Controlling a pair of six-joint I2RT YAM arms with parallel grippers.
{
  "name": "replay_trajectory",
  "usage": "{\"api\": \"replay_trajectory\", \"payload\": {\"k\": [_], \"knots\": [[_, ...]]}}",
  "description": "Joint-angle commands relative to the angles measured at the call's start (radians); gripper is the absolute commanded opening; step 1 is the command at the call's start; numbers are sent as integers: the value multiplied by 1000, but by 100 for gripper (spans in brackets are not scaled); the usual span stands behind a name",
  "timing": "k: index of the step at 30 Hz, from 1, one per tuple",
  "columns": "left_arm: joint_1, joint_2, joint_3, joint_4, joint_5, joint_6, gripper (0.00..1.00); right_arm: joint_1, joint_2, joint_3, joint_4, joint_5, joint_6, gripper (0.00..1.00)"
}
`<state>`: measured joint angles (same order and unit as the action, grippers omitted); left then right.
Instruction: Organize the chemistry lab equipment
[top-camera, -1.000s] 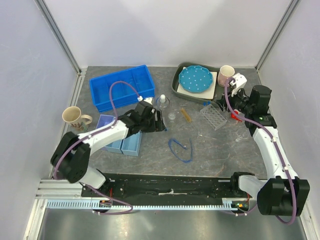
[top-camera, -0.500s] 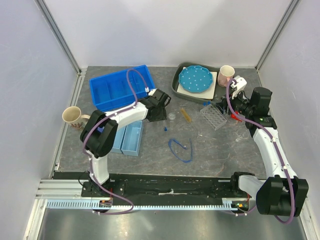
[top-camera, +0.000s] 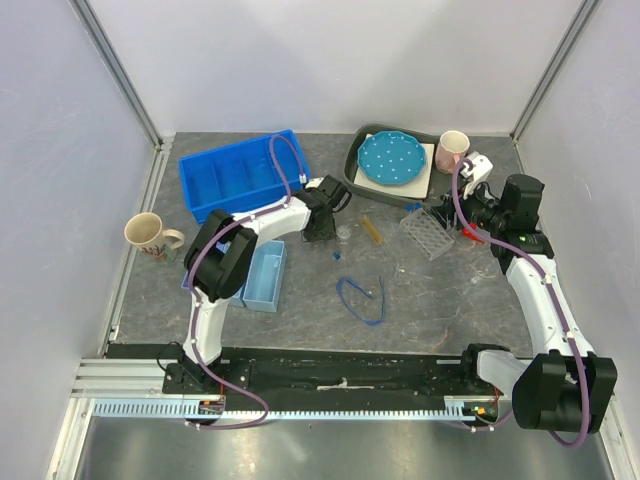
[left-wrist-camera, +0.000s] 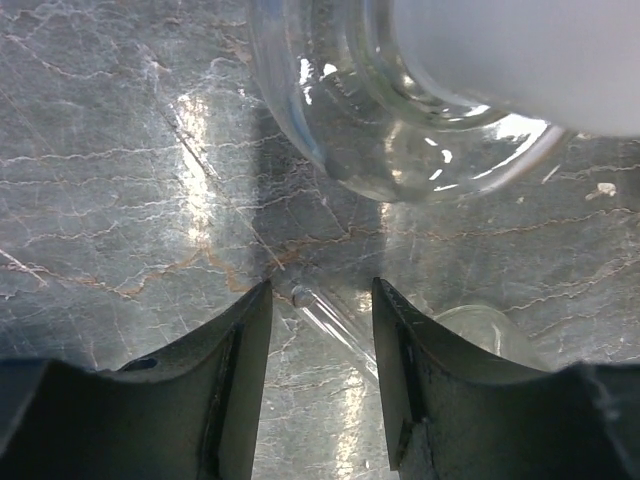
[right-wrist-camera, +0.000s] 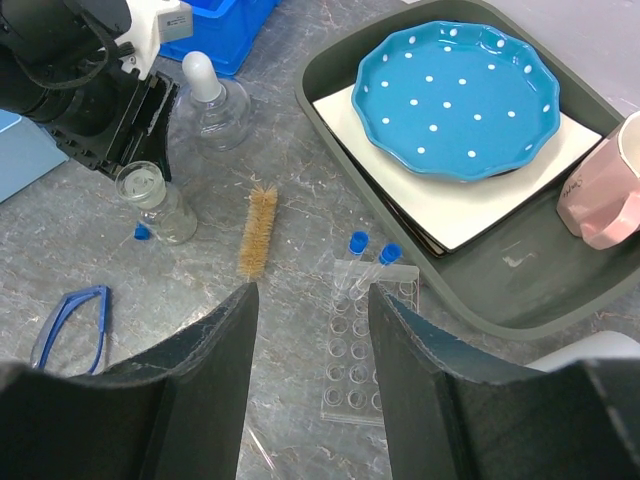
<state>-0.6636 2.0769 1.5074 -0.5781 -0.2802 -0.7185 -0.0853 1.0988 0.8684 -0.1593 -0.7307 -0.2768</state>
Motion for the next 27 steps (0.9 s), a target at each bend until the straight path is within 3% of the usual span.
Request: {"api": "replay_trajectory", "payload": {"k": [1,12,27], "knots": [[-19,34,45,-35,-72,-42,50,-4,-8,-5,21,-36,-12,56],[-36,32,-10,-88,-152,-73,43,-4,-4,-6,21,-44,-15,56],[-22,-44,-144,-43,-148,-211,20,-5,4,-9,20,-49,-19,56]]}}
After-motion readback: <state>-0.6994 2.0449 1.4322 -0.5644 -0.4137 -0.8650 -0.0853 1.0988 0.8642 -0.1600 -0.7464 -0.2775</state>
